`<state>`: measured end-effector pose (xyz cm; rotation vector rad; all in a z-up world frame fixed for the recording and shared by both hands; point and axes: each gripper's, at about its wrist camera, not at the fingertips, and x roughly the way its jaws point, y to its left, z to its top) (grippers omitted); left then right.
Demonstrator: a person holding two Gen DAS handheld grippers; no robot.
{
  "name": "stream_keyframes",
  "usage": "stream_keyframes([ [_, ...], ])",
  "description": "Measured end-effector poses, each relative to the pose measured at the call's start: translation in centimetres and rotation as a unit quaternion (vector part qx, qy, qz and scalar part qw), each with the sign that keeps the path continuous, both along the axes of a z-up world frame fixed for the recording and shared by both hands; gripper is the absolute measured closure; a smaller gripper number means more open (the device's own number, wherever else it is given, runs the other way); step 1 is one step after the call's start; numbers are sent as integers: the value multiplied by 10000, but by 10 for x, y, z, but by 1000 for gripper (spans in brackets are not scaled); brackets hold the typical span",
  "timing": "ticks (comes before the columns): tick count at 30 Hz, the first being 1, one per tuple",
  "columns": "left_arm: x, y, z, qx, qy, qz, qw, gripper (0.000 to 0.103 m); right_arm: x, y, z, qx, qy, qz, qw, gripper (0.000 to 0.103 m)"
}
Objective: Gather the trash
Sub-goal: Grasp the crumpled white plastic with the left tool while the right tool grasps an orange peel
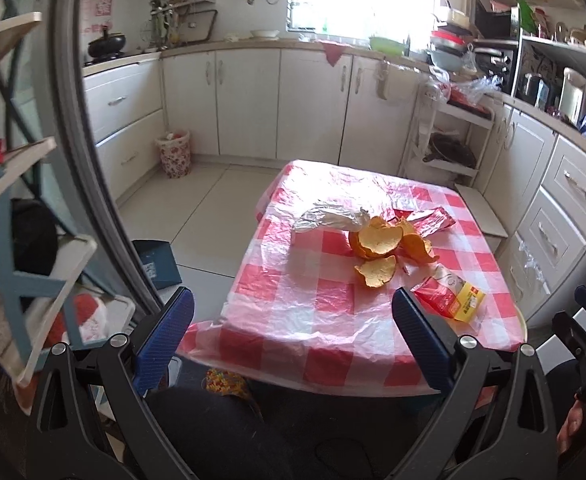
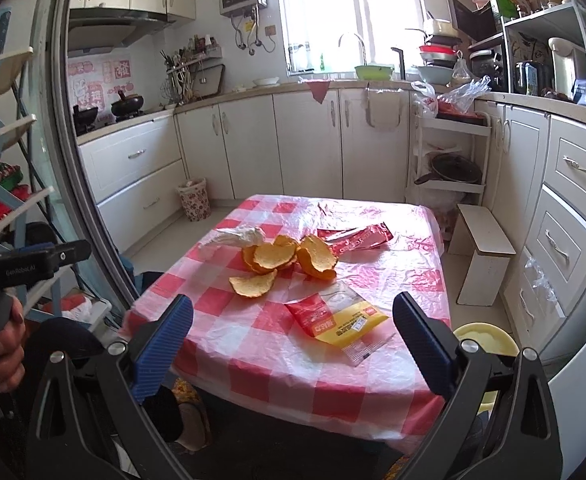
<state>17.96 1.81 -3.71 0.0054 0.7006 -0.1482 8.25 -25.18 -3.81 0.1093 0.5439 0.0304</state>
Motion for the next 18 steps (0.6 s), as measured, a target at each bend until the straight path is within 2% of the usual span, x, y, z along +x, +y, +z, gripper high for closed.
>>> stream_keyframes([
  [3,34,-17,-14,363,65,-156,9992,8,25,-9,-13,-83,176,5,9998,7],
  [6,78,-42,-30,766,292,-661,9944,8,61,-17,-22,-157,383,143,9990,7],
  [8,113,-59,-46,1216,419,-886,9877,8,84,-17,-28,-241,490,252,9982,7],
  [13,175,-84,-80,1851,589,-1108,9747,9,149,-11,-55,-590,993,596,9915,7],
  [15,191,-93,-90,2076,588,-1176,9693,12,172,-11,-67,-676,1162,657,9887,7],
  [18,210,-107,-111,2489,594,-1256,9585,24,199,-14,-85,-749,1375,716,9851,8],
])
